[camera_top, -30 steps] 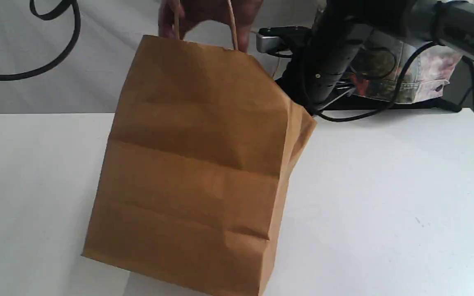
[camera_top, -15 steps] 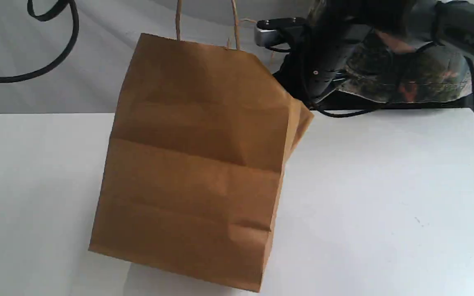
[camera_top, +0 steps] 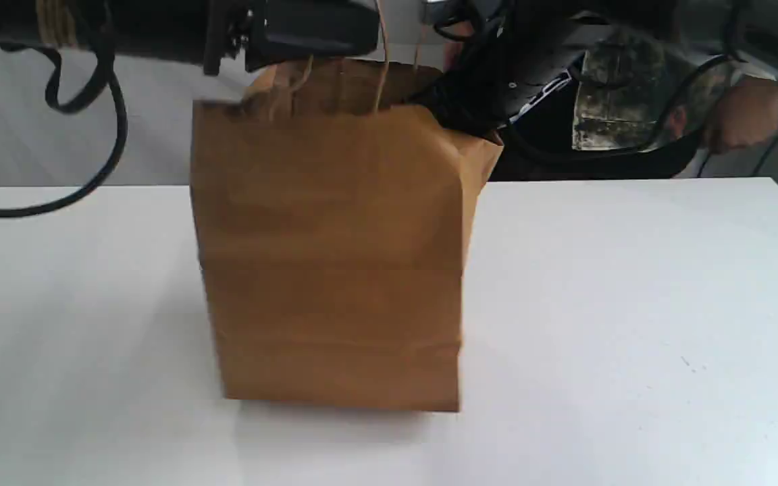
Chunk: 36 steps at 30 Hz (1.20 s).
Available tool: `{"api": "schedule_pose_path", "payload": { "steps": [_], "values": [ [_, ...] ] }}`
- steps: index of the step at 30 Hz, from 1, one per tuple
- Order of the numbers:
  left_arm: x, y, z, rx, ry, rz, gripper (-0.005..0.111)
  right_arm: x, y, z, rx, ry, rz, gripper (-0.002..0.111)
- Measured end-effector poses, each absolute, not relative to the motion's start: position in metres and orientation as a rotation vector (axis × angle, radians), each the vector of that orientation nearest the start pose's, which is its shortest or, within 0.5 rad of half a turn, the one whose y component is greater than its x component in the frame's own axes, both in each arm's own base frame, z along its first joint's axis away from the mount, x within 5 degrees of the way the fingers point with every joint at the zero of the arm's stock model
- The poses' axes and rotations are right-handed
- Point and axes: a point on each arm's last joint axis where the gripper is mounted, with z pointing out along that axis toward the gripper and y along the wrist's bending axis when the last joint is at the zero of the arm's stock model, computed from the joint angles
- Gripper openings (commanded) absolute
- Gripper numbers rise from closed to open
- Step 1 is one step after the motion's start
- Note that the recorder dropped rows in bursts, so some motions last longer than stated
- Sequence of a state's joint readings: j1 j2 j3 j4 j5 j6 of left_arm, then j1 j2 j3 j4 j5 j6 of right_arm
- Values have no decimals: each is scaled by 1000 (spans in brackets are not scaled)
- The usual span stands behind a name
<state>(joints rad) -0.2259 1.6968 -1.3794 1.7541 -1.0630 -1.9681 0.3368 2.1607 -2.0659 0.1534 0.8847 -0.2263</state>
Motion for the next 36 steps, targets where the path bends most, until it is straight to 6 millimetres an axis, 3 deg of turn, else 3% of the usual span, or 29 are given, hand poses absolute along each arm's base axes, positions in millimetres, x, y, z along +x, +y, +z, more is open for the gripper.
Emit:
{"api": "schedule_pose_path", "payload": {
  "steps": [5, 12, 18, 22, 25, 30, 36],
  "values": [
    [334, -155, 317, 824, 1903, -1190, 0, 466, 174, 287, -653, 2366, 217, 0],
    [338, -154, 314, 807, 1903, -1124, 3, 469, 175, 290, -652, 2320, 210, 5],
    [340, -153, 313, 824, 1881, -1076, 26, 473, 176, 290, -646, 2278, 211, 31],
    [341, -153, 314, 836, 1852, -1051, 50, 474, 176, 292, -640, 2262, 212, 50],
    [342, -153, 315, 837, 1846, -1044, 62, 474, 176, 292, -641, 2255, 210, 58],
    [342, -151, 317, 826, 1840, -1020, 64, 475, 177, 294, -631, 2233, 211, 60],
    [333, -144, 346, 801, 1745, -887, 64, 473, 175, 306, -630, 2198, 196, 60]
  ]
}}
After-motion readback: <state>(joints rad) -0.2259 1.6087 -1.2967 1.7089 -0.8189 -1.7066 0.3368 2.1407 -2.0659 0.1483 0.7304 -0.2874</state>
